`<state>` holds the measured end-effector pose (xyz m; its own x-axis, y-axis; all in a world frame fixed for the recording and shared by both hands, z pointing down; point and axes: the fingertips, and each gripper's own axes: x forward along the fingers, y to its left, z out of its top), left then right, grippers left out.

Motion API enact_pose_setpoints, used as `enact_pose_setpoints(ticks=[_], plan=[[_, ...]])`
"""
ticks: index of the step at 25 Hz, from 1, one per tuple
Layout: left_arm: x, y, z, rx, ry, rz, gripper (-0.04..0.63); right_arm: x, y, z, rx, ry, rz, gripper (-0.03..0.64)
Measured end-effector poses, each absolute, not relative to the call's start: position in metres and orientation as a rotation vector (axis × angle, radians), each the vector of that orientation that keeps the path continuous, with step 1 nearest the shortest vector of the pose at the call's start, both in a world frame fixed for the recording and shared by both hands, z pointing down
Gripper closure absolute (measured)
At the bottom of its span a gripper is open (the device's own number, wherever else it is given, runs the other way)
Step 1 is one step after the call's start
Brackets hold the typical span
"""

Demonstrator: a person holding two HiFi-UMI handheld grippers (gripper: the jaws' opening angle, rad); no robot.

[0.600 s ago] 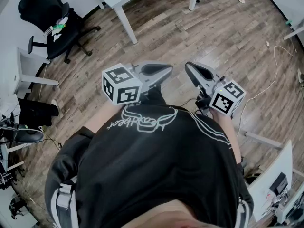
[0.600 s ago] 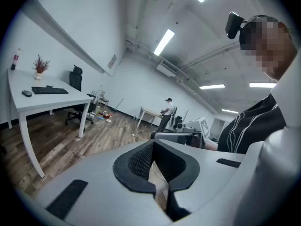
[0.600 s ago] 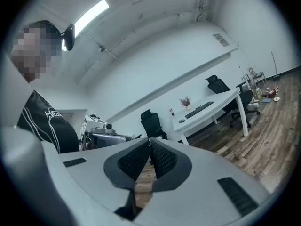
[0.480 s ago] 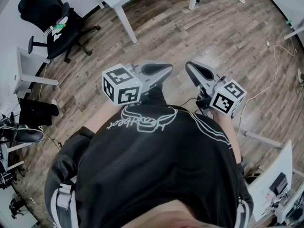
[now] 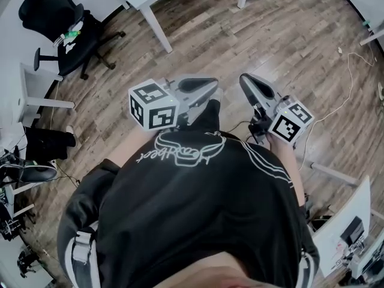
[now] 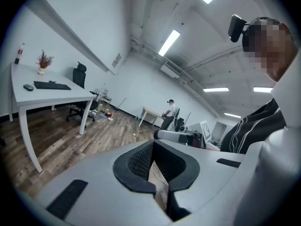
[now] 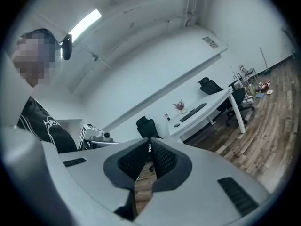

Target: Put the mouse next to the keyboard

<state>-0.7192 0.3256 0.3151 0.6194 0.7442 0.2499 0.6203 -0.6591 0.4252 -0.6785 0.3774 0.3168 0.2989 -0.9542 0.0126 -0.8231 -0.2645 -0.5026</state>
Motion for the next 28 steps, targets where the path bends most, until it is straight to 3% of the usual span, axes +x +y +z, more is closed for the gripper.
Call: enact_pose_setpoints(ticks=[7,13,28], plan=[[-0.683,0.327,0.345,2.539,1.123,0.624,0.589,-0.652,0.375,0.351,-2.301,1.616,-0.469,0.6],[-0.601,0.315,0.358,2.527,1.179,0.694,0.589,-0.569,0.354,0.362,-2.333,1.634,-0.479,0.6],[-0.267,0.14,0.369,2.529,0.765,0.719,0.589,-0.236,0.202,0.378,-2.206,1.81,-0.677,0.6]])
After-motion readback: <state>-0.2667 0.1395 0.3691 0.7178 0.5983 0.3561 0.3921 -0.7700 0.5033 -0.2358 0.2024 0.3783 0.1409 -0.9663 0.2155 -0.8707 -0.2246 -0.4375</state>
